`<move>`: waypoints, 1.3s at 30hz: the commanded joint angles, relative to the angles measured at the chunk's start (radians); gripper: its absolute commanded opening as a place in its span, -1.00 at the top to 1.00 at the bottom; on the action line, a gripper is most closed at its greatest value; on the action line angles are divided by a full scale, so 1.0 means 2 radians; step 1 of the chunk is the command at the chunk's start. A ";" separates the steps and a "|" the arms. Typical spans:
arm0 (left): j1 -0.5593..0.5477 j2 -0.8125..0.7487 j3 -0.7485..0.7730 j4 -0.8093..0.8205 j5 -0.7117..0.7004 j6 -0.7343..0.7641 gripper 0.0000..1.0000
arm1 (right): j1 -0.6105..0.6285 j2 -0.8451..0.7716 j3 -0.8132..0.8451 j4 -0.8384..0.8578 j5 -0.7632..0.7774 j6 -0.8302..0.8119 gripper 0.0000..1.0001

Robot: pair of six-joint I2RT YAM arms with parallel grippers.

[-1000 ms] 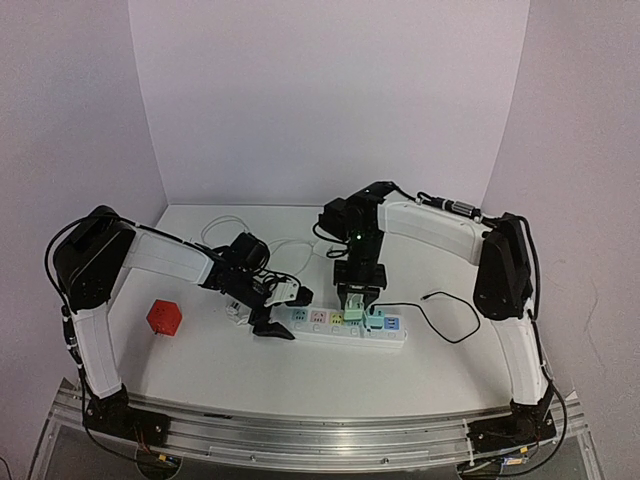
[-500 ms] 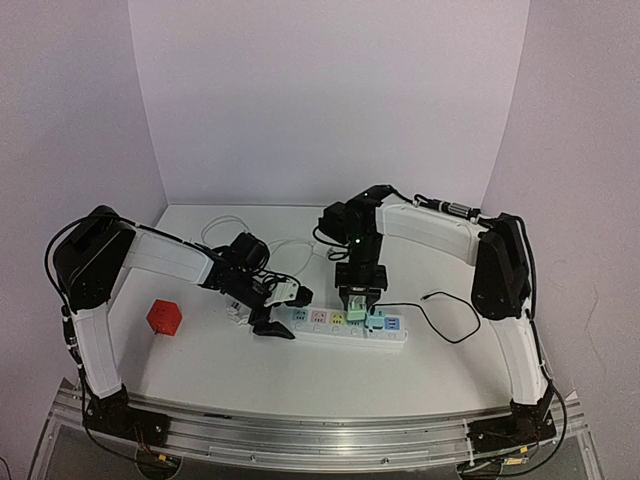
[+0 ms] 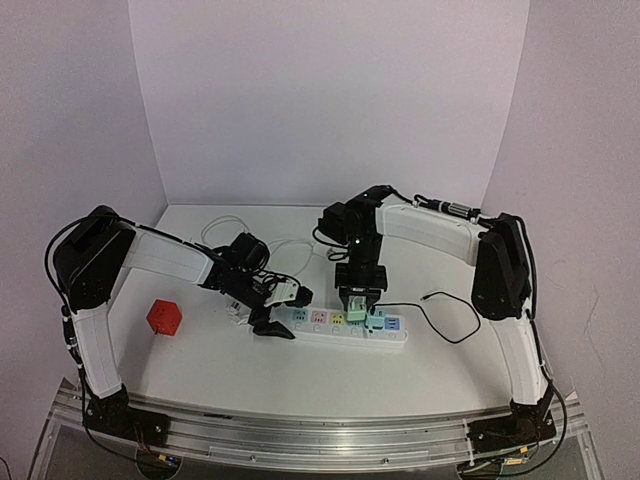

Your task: Insert the plug

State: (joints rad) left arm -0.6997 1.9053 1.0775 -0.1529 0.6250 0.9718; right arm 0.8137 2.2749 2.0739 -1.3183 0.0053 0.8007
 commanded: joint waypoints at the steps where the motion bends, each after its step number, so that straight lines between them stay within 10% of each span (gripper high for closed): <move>1: -0.002 -0.003 -0.003 0.012 0.005 0.000 -0.69 | -0.002 0.006 -0.006 -0.085 0.048 0.006 1.00; 39: -0.008 0.006 0.012 -0.001 0.014 -0.083 -0.68 | 0.001 0.013 -0.040 -0.096 -0.021 -0.021 1.00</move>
State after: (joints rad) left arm -0.7136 1.9053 1.0779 -0.1590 0.6362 0.8166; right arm 0.8204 2.2642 2.0323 -1.3197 -0.0376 0.7815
